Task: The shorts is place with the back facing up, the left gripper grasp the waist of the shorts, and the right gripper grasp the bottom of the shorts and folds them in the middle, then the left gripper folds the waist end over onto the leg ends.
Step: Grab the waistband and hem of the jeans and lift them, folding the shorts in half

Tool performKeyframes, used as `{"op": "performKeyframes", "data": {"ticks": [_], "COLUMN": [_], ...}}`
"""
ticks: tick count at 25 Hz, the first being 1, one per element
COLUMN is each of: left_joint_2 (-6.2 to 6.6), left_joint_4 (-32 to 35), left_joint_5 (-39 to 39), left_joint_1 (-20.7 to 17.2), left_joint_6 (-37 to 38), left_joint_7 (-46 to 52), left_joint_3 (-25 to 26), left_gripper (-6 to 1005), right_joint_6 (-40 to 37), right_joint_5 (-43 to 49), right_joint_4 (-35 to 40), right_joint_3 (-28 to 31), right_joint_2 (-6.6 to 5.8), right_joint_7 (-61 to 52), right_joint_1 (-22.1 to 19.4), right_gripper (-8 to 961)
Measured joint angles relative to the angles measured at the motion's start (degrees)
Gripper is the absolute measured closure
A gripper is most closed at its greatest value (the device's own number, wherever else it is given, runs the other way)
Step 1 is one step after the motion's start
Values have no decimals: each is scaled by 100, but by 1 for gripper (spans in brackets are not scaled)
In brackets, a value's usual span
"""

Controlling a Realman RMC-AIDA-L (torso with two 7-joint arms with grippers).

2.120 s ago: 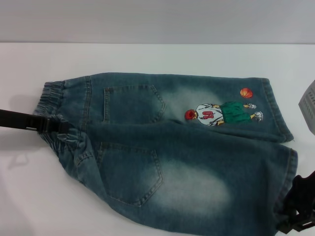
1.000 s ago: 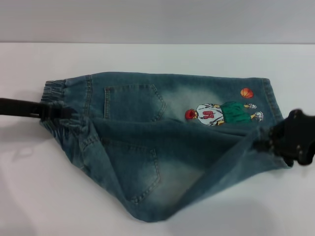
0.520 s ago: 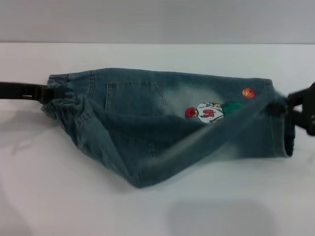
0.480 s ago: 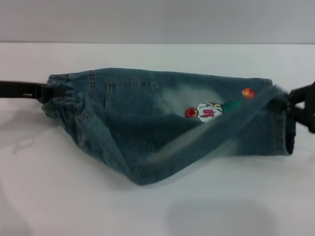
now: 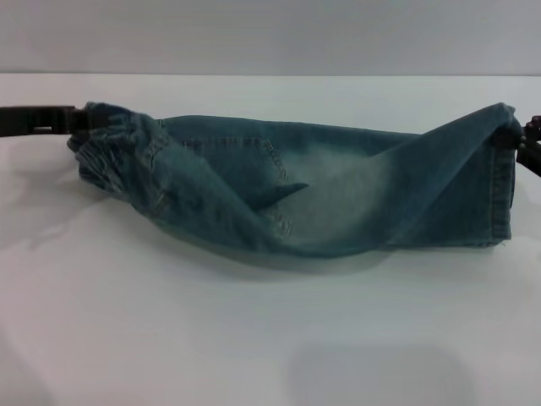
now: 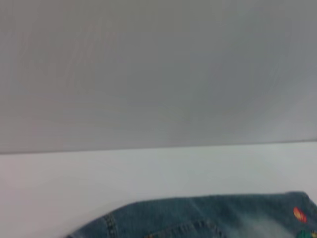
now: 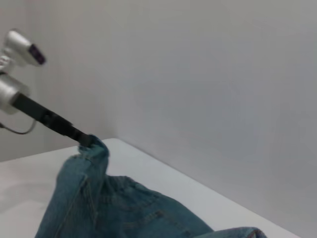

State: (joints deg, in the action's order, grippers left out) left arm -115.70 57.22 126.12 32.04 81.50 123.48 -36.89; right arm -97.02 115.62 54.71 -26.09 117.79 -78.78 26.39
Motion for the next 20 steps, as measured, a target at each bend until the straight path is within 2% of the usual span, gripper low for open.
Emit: {"op": "performKeyframes", "data": {"ticks": [12, 20], "left_joint_2": [-134, -180], "left_joint_4": [9, -23], "left_joint_5": [-224, -229], "left_joint_1": [9, 57], "left_joint_6": [-605, -1070], "left_joint_7": [-9, -8], "left_joint_3": [-37, -37], "left_gripper": [948, 948], "right_joint_6": [1036, 1661], "right_joint_5": [-93, -100], "right_joint_4": [-560, -872], "right_joint_3": [-2, -2], "right_joint_2": [3, -5], "right_joint_7": [124, 152], "right_joint_1": [36, 45], "right_gripper": [954, 954]}}
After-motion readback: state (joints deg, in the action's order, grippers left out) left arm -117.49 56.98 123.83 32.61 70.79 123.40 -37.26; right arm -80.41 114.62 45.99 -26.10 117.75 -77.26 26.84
